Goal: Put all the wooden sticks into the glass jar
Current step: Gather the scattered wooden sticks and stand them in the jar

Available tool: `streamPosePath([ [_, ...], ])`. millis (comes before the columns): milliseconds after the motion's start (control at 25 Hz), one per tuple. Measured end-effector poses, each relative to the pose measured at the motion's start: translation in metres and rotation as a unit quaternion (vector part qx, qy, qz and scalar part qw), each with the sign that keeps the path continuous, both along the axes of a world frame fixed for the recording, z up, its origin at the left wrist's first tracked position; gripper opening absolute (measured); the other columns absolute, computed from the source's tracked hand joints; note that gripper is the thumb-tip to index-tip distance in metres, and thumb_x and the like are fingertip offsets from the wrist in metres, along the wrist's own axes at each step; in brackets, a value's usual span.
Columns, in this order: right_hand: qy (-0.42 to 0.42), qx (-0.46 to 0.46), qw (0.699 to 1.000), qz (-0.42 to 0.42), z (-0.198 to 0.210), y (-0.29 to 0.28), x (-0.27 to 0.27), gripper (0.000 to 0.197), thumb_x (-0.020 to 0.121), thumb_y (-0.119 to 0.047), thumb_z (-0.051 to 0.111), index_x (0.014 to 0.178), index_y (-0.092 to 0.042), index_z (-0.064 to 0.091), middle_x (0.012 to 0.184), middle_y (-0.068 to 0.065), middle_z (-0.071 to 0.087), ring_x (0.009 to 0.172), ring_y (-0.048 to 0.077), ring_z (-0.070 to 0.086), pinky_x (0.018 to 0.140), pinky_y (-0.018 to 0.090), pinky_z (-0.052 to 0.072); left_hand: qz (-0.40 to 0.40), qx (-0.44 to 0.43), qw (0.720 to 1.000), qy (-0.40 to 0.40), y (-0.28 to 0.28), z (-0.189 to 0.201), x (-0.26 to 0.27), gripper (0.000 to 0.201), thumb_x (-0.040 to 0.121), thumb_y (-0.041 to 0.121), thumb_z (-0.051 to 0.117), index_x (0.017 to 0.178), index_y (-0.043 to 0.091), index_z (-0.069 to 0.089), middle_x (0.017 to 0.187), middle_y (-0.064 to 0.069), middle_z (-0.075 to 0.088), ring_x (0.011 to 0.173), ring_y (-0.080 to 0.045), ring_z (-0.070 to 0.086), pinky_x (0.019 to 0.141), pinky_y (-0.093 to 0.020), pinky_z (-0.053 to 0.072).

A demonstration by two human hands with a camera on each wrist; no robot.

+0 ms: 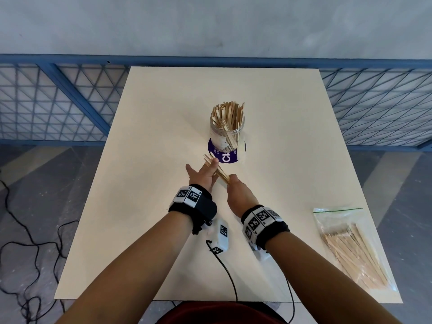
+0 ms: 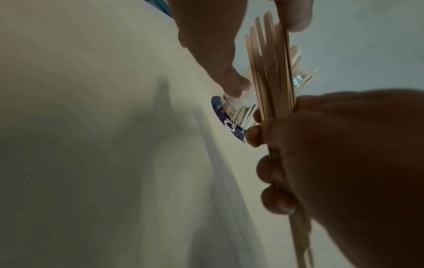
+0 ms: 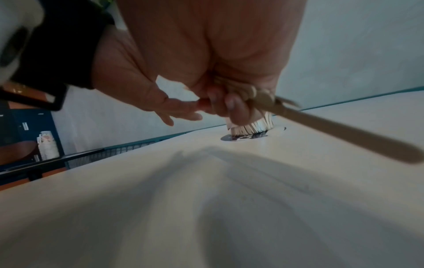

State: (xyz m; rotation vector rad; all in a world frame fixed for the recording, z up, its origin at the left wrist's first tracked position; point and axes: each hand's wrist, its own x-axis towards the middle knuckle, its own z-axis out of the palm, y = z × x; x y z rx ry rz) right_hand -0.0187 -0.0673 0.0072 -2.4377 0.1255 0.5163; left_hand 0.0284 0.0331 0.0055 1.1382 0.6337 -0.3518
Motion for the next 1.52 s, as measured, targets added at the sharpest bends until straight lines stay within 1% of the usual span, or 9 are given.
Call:
streamPosePath([
  [80,0.002,0.003,1.000,-0.002,0.002,-0.001,0.001,0.030,0.092,-0.003,0.032,0.121,-0.003,0.037,0.110,0.021,0.062,0.093,0.037,0.061,0.069,0.037,0.042,-0.045,0.016,0.999,-0.019,-0.006,0.002,-0.004,0.042,0.089,0.015,0.058,0.127,0.009,0.043,0.100,-0.007,0.061,0.093,-0.025,0.060,0.097,-0.042,0.045],
  [160,0.008,0.014,1.000,-0.003,0.004,-0.001,0.001,0.046,0.091,-0.003,0.033,0.136,-0.010,0.028,0.122,0.016,0.059,0.103,0.034,0.060,0.080,0.037,0.046,-0.103,0.076,0.991,-0.030,-0.013,-0.002,-0.010,0.008,0.090,0.024,0.054,0.088,0.017,0.059,0.086,-0.006,0.063,0.087,-0.028,0.062,0.100,-0.047,0.045],
  [400,0.032,0.075,0.997,-0.012,-0.005,-0.009,0.000,0.038,0.090,-0.013,0.051,0.126,-0.006,0.038,0.114,0.018,0.061,0.100,0.033,0.060,0.082,0.035,0.045,0.048,0.006,0.998,0.042,-0.014,-0.007,-0.005,0.025,0.098,0.008,0.034,0.075,0.013,0.043,0.066,-0.005,0.044,0.061,-0.017,0.052,0.066,-0.035,0.048],
  [560,0.042,0.077,0.996,-0.031,-0.010,-0.019,-0.005,0.037,0.089,-0.024,0.057,0.120,-0.008,0.044,0.089,0.006,0.056,0.079,0.023,0.054,0.072,0.028,0.040,0.130,-0.032,0.987,0.084,0.001,-0.008,0.005,0.029,0.098,0.007,0.032,0.070,0.011,0.040,0.065,-0.006,0.039,0.057,-0.018,0.041,0.074,-0.040,0.048],
  [680,0.021,0.073,0.995,-0.057,-0.011,-0.022,-0.007,0.028,0.092,-0.029,0.049,0.108,-0.006,0.052,0.091,0.008,0.057,0.079,0.022,0.050,0.072,0.029,0.040,0.157,-0.046,0.984,0.070,0.012,-0.005,0.011,0.030,0.099,0.007,0.032,0.070,0.011,0.040,0.066,-0.005,0.038,0.057,-0.017,0.039,0.063,-0.034,0.046],
  [1120,0.026,0.154,0.988,-0.010,-0.003,-0.008,-0.003,0.018,0.096,-0.015,0.034,0.091,-0.010,0.051,0.083,0.006,0.059,0.056,0.012,0.046,0.058,0.024,0.040,0.009,-0.081,0.997,0.000,-0.002,0.015,-0.002,0.029,0.095,-0.007,0.030,0.081,0.011,0.046,0.073,-0.006,0.045,0.067,-0.018,0.048,0.068,-0.031,0.044],
  [1240,0.026,0.145,0.989,-0.008,0.001,-0.007,-0.002,0.012,0.094,-0.008,0.033,0.091,-0.013,0.044,0.078,0.003,0.052,0.060,0.016,0.046,0.058,0.025,0.038,0.011,-0.129,0.991,0.024,0.004,0.028,0.008,0.024,0.098,0.021,0.037,0.079,0.015,0.049,0.071,0.000,0.044,0.063,-0.015,0.043,0.068,-0.033,0.040],
  [1360,0.008,0.133,0.991,0.009,0.003,-0.005,-0.002,0.017,0.095,-0.006,0.031,0.105,-0.005,0.044,0.080,0.007,0.051,0.069,0.022,0.046,0.064,0.030,0.037,0.024,-0.168,0.985,0.034,0.014,0.039,0.023,0.058,0.086,0.068,0.023,0.066,0.020,0.048,0.056,0.004,0.040,0.053,-0.015,0.036,0.067,-0.031,0.034],
  [1520,-0.032,0.177,0.984,-0.006,0.006,-0.003,-0.003,0.012,0.098,-0.017,0.030,0.090,-0.011,0.035,0.062,-0.004,0.039,0.054,0.011,0.035,0.051,0.022,0.031,0.000,-0.151,0.988,0.028,0.006,0.049,0.033,0.062,0.091,0.059,0.020,0.047,0.018,0.032,0.038,0.005,0.033,0.038,-0.014,0.029,0.060,-0.028,0.028],
])
